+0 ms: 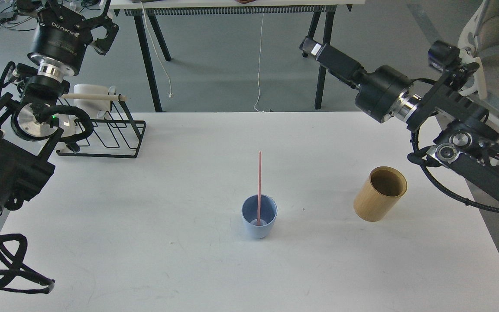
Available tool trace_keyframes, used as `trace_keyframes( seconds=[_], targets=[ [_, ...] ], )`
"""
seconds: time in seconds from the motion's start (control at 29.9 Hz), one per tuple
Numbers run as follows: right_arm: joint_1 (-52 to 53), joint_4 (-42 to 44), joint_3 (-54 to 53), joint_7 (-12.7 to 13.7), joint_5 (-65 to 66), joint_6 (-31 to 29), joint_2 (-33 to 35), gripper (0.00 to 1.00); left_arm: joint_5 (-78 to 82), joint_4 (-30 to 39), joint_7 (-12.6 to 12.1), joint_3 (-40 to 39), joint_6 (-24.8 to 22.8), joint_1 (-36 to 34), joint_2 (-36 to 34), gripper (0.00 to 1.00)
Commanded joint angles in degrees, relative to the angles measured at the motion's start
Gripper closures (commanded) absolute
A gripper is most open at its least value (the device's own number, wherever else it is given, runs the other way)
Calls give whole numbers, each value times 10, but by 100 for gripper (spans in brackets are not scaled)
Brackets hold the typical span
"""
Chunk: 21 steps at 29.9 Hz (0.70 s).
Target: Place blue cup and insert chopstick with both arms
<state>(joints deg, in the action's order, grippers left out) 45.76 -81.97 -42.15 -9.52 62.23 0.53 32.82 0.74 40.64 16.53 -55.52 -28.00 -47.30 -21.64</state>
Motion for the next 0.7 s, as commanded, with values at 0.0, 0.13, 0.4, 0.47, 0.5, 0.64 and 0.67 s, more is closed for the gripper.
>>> trace_keyframes(
  seconds=[0.0, 0.13, 0.4, 0.47, 0.5, 0.64, 0.67],
  targets=[
    [19, 33, -31, -1, -113, 0, -1, 0, 0, -2, 1, 1, 0, 1, 3, 0],
    [20, 80, -64, -1, -238, -7, -3, 0, 0, -6, 1, -2, 0, 3, 3, 0],
    [21, 231, -140, 4, -432, -84, -64, 1, -1, -7, -1, -3, 0, 5, 9, 0],
    [21, 280, -178, 6, -466, -106, -100, 1, -2, -8, -1, -4, 0, 4, 19, 0],
    [21, 302, -194, 6, -476, -115, -114, 1, -2, -8, 0, -3, 0, 5, 22, 0],
    [24, 370, -236, 11, -520, -164, -139, 1, -4, -8, 0, -4, 0, 8, 26, 0],
    [24, 383, -238, 13, -539, -177, -144, 1, -4, -8, 0, -4, 0, 9, 26, 0]
  ],
)
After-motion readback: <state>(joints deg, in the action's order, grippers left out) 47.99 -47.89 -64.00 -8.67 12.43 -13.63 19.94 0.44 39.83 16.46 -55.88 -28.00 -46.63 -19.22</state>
